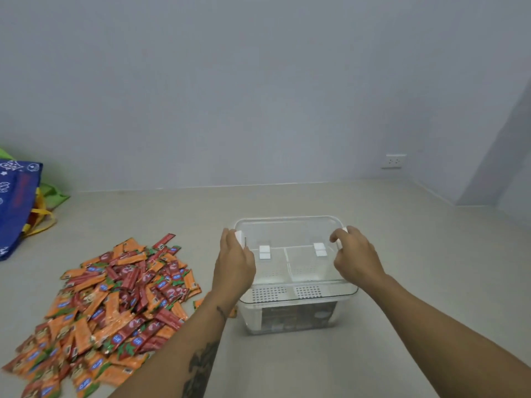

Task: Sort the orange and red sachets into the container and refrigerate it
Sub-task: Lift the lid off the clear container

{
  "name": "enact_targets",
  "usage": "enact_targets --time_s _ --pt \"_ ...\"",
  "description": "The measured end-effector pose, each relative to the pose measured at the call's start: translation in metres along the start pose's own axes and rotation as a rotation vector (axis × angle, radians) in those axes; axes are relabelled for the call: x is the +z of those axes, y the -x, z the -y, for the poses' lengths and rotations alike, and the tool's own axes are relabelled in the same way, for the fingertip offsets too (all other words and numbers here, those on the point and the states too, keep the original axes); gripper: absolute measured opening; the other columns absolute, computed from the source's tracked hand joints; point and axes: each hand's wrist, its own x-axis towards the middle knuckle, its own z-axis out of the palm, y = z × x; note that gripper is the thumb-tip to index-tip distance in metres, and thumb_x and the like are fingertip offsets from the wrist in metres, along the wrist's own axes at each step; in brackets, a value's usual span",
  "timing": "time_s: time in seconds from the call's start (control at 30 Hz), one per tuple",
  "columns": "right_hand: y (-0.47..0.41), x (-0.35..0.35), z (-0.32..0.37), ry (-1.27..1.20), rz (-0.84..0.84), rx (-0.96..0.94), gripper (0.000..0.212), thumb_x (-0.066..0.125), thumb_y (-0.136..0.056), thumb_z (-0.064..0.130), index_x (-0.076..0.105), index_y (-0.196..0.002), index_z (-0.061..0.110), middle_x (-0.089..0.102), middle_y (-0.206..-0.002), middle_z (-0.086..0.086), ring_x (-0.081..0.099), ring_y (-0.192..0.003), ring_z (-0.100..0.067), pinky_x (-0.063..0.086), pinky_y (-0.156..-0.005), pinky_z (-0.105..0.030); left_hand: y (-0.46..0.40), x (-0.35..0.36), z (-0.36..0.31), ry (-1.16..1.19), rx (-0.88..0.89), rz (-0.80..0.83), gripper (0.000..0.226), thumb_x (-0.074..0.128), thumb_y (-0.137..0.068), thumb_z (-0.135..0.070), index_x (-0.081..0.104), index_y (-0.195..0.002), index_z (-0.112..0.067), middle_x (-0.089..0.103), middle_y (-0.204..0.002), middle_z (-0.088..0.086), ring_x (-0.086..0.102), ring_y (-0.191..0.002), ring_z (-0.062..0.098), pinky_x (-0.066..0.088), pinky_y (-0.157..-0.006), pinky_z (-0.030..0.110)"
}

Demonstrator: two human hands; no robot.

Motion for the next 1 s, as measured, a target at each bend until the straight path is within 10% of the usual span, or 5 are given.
enact_targets --time_s 0.4,1.0 --pt "0.017 -0.093 -0.13 -0.05 -0.258 0.166 0.033 0.048 -0.085 0.0 0.065 -0.108 0.016 0.06 -0.115 -0.007 0.057 -0.102 -0.03 0.043 -0.084 -0.036 0.006 0.08 -0.139 0.171 0.193 0.091 0.043 0.055 -0.09 -0.017 0.045 -0.132 -0.013 0.037 -0.145 0.004 0.05 -0.115 0.022 0.041 -0.093 0.028" --pt "0.099 -0.002 -0.331 -0.06 0.052 0.597 0.034 0.05 -0.084 0.002 0.062 -0.11 0.02 0.051 -0.121 -0.003 0.053 -0.108 -0.029 0.045 -0.084 -0.034 0.074 0.29 -0.133 -0.254 0.058 0.639 0.047 0.067 -0.081 -0.023 0.046 -0.119 -0.006 0.042 -0.131 0.009 0.056 -0.109 0.031 0.042 -0.086 0.033"
